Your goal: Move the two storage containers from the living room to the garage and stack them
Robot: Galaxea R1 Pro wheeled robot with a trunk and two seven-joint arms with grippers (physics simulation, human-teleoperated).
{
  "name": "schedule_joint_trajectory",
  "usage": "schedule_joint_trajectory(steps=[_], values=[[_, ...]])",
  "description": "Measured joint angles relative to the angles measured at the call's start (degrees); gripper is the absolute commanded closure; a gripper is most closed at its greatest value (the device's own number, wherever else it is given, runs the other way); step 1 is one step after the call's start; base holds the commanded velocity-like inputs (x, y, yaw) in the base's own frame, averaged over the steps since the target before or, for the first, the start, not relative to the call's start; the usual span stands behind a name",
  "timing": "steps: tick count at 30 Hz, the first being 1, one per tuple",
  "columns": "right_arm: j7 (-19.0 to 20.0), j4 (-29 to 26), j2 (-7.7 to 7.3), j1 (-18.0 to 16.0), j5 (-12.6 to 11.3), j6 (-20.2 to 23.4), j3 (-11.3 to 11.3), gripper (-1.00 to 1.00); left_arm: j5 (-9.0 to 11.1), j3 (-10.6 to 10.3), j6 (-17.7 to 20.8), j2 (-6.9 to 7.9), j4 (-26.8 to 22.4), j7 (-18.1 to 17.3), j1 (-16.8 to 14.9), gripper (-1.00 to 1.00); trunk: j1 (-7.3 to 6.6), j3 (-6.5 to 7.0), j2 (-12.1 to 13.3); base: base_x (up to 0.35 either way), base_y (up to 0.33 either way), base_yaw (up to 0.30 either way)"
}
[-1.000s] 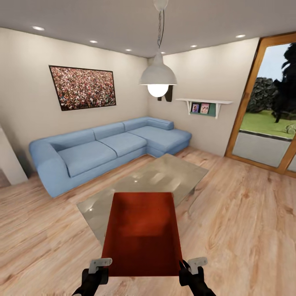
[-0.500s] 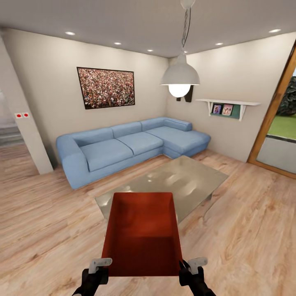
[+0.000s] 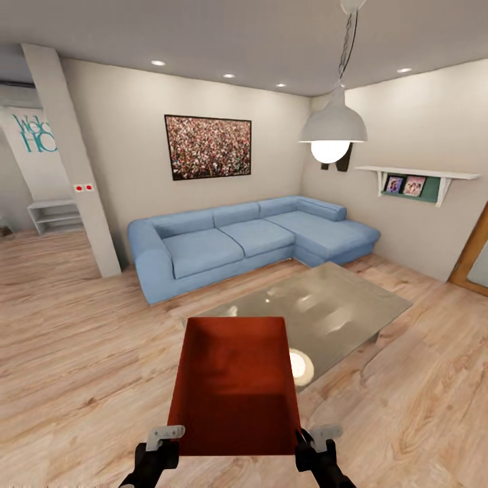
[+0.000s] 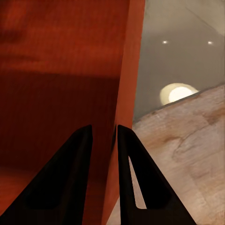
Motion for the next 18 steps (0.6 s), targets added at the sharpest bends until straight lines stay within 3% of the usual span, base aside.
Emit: schedule_joint_trajectory(steps=[14, 18], values=[[0.0, 0.0, 0.00, 0.0, 0.0, 0.0, 0.0, 1.00, 0.0, 0.0, 0.0, 0.00, 0.0, 0.0, 0.0, 1.00, 0.00, 0.97, 0.0, 0.000, 0.000, 0.180], [0.0, 0.0, -0.01, 0.0, 0.0, 0.0, 0.0, 1.00, 0.0, 0.0, 0.0, 0.00, 0.0, 0.0, 0.0, 1.00, 0.00, 1.04, 0.0, 0.000, 0.000, 0.056]])
